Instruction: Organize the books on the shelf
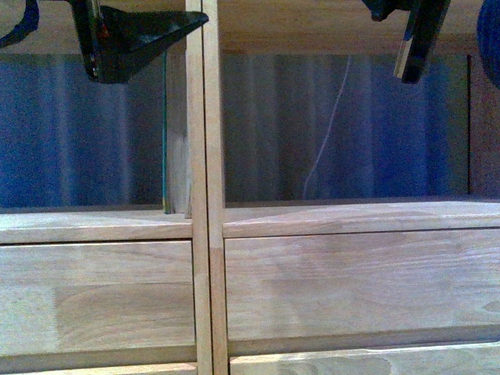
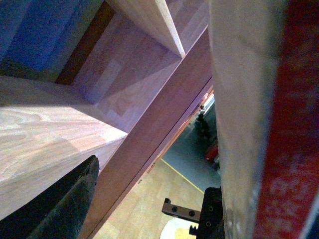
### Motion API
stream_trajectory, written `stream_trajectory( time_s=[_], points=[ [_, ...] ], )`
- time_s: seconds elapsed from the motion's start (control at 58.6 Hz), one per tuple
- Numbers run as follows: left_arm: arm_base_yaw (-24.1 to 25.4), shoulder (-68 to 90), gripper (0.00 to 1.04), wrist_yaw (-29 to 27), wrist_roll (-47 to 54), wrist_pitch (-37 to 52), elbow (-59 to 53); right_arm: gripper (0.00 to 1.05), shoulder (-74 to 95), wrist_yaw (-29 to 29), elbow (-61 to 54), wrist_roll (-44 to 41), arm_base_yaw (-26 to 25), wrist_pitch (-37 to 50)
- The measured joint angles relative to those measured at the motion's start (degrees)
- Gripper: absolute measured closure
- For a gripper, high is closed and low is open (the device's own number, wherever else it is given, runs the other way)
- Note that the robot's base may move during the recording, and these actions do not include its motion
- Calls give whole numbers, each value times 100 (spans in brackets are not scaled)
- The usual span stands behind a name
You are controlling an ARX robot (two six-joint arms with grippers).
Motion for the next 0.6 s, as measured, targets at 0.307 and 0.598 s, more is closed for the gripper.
stream_trajectory(
  time_s=[0.307, 0.598],
  points=[
    [-105, -855, 50, 269, -317, 1276, -916, 84, -13, -109, 2, -210, 254, -184],
    [219, -1394, 92, 450, -1005, 2028, -1683, 38, -105, -118, 20, -186, 280, -131]
  ],
)
